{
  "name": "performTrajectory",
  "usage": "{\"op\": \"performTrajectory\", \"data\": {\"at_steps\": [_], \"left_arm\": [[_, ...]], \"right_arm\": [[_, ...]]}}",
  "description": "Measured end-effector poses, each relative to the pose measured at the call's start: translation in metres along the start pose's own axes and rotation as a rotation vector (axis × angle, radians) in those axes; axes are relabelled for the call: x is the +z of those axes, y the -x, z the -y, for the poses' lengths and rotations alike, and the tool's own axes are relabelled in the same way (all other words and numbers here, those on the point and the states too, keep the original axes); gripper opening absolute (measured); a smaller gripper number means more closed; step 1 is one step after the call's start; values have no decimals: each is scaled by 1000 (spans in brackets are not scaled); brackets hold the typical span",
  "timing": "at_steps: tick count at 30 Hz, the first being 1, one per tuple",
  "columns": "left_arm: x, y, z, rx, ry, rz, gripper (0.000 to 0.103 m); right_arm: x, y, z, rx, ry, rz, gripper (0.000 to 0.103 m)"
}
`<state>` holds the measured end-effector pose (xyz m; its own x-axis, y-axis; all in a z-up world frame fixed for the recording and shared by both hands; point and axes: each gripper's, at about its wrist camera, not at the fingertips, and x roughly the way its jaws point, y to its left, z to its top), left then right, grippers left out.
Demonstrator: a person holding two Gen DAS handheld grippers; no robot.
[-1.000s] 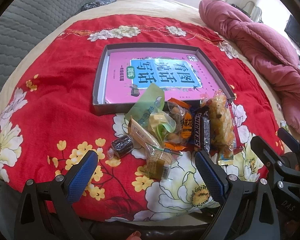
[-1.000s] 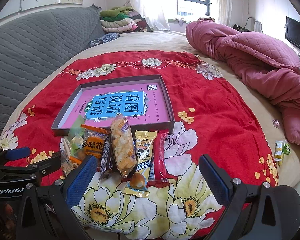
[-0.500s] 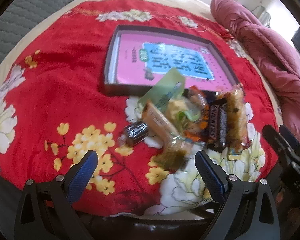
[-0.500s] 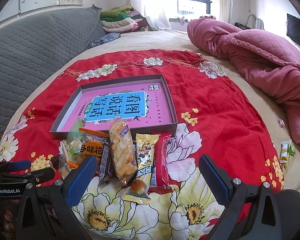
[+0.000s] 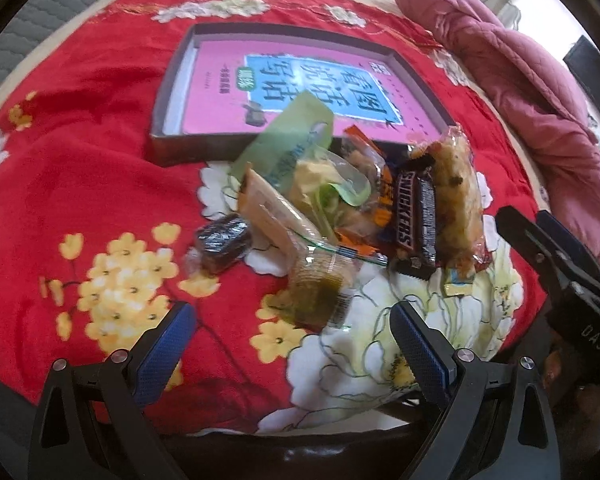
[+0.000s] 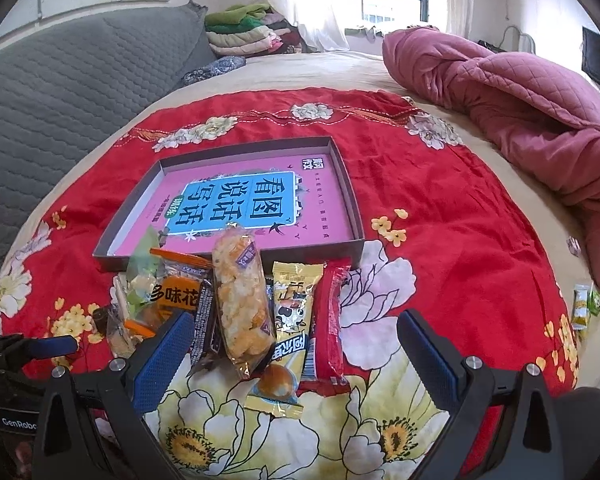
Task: Organize snacks
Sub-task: 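Grasp the puffed-rice bar bag with the right gripper while the left gripper grasps the square cake packet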
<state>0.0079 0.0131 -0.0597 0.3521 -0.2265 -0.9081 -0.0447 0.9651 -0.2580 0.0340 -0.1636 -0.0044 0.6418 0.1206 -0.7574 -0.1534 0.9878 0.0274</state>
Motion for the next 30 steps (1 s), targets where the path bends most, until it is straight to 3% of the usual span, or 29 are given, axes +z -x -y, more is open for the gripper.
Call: {"op": "performTrajectory", "data": {"at_steps": [7,9,11,16,18,20,28,30], "left_arm": [[4,-6,-1,-23,13,9,95],[5,-8,-2,-38,11,9,82],[5,-9,-1,-44,5,3,77],[6,-10,1,-53,-4,8,76],[6,-10,1,-62,-4,15,67],[7,-11,1,-68,-4,9,65],[8,-14,0,-87,0,9,64],[8,-16,0,-96,2,7,55]], "right_arm": [[3,-12,-4,2,19,-1,101],[4,-14,-4,6,25,-2,94],[6,-19,-5,11,34,-4,90],[6,-32,-12,28,64,-32,77],[6,-35,-15,28,76,-35,69],[6,-37,-17,32,87,-33,66],[5,-50,-22,88,107,-69,44],[5,-52,-24,97,119,-74,35]]}}
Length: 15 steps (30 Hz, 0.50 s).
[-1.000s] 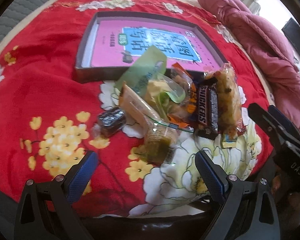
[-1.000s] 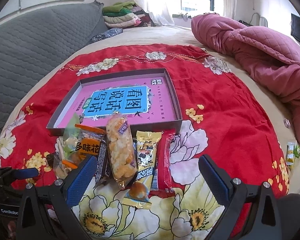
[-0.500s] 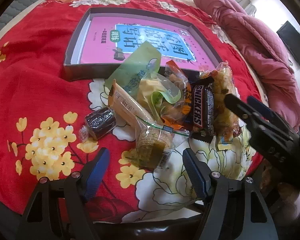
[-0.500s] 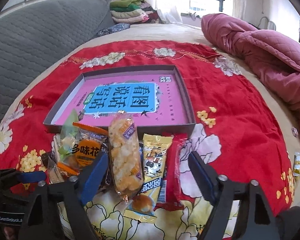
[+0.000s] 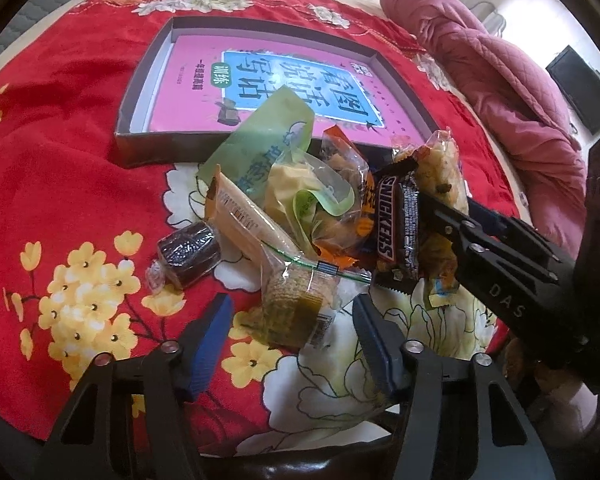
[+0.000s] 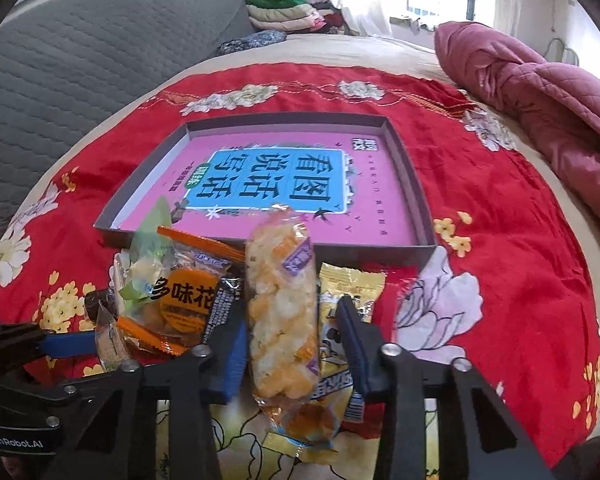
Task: Organize snacks
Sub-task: 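Grasp the puffed-rice bar bag with the right gripper while the left gripper grasps the square cake packet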
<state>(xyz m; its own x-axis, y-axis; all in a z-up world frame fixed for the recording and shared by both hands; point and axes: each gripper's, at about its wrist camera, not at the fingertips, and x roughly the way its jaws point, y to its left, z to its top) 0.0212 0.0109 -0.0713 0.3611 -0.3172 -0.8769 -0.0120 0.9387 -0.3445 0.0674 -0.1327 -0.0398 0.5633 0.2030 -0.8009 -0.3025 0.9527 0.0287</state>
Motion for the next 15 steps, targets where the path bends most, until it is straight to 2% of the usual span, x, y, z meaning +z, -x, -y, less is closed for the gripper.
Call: {"op": "performTrajectory", "data": {"at_steps": [2,5,8,15], "left_arm": [[0,-3,0,-8,1,-12,45],[1,-6,-2,-12,7,-16,43],[1,-6,-4,-30,11,-9,36],[1,8,1,-38,-15,22,36]], "right_arm": [[0,-1,-2,14,12,1,31],[0,0,-1,19,4,7,31],[1,3,6,39,-29,17,31],[3,13,14,72,-72,54,31]]}}
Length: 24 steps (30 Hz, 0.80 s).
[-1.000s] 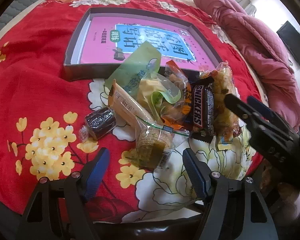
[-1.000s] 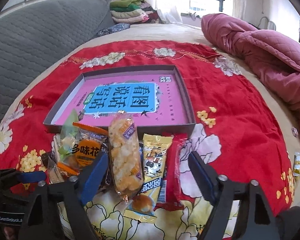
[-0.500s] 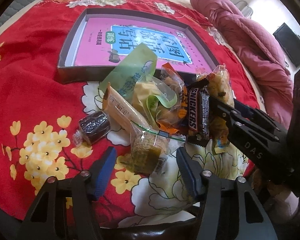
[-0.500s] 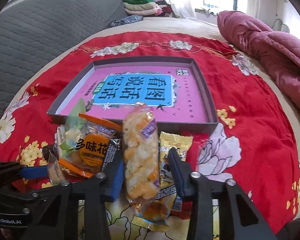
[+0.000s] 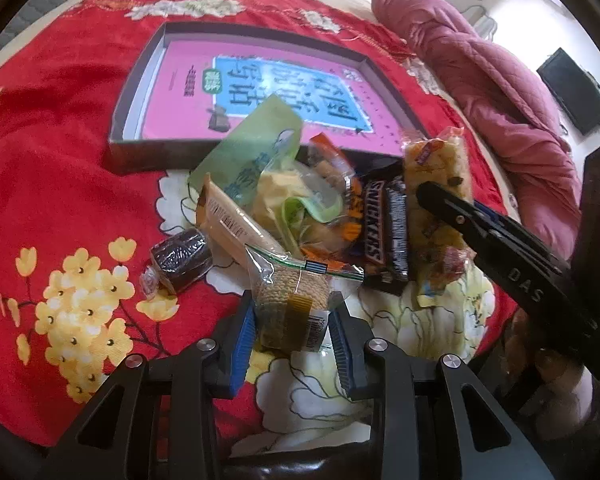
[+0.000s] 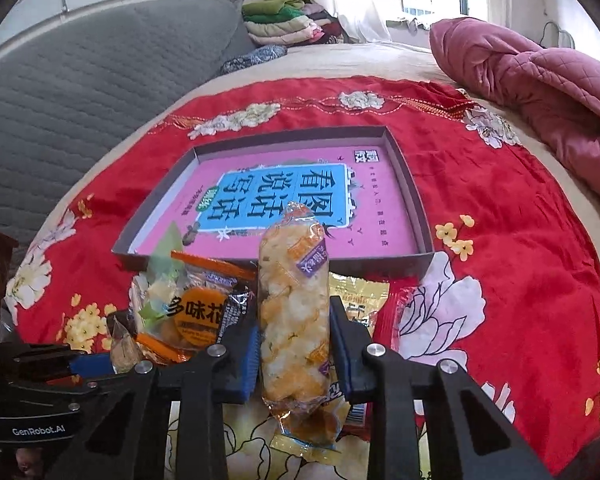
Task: Organize snacks
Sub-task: 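Grasp the puffed-rice bar bag with the right gripper while the left gripper grasps the square cake packet, then carry both packets into the box and lower them onto the pink workbook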
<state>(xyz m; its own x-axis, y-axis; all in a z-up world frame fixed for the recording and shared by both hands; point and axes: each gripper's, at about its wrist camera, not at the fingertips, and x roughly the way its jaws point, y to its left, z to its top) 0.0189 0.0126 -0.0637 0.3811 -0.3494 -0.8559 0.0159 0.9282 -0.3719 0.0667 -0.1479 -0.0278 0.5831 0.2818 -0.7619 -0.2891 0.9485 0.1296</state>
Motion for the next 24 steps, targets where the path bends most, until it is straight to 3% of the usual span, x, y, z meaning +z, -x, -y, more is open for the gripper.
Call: {"op": "performTrajectory", "data": {"at_steps": [10,24], "left_arm": [[8,30,5,13,-17,84,36],[33,39,-3,72,6,141,36]], "right_arm": [[5,12,4,9,-18,46,31],[24,18,21,22,-58,124,31]]}}
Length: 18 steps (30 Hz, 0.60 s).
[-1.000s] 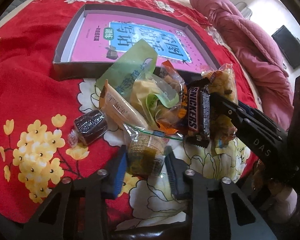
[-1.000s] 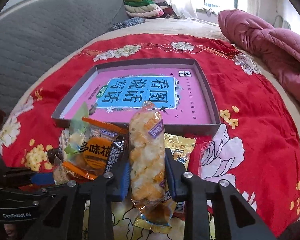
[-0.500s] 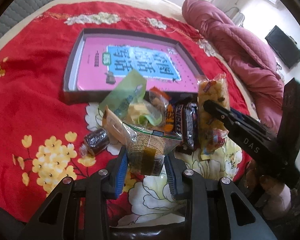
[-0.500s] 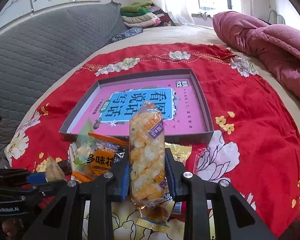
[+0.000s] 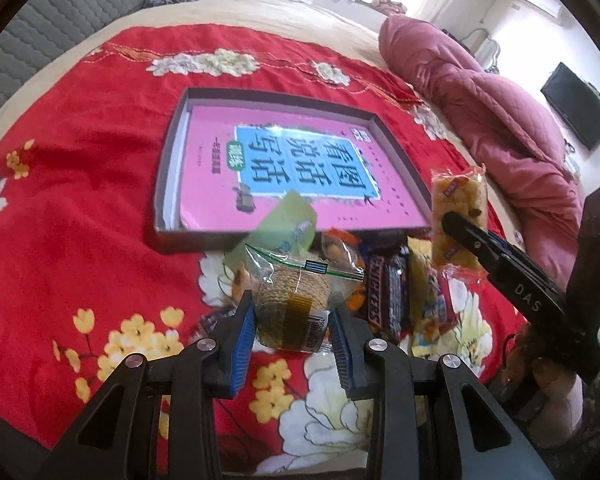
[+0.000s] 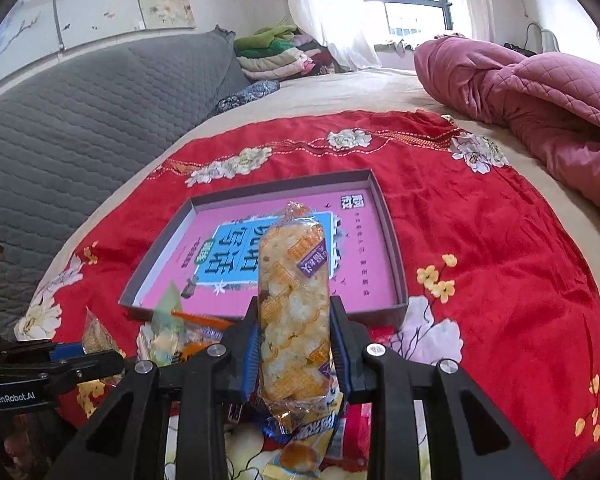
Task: Organize snacks
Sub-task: 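Carry both packets into the box and lower them onto the pink workbook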
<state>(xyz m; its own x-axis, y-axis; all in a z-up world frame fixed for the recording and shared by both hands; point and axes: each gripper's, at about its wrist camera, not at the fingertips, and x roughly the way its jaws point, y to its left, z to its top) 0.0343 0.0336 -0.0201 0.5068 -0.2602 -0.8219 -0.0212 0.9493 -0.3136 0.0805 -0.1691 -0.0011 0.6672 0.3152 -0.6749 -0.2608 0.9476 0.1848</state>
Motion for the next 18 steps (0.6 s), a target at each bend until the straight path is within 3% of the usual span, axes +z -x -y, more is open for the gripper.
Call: {"op": "performTrajectory", "data": {"at_steps": [18], "left_arm": [[55,-23,-19,92,74,60,36]], "right_arm": [[19,-30,12,6,6,23,31]]}}
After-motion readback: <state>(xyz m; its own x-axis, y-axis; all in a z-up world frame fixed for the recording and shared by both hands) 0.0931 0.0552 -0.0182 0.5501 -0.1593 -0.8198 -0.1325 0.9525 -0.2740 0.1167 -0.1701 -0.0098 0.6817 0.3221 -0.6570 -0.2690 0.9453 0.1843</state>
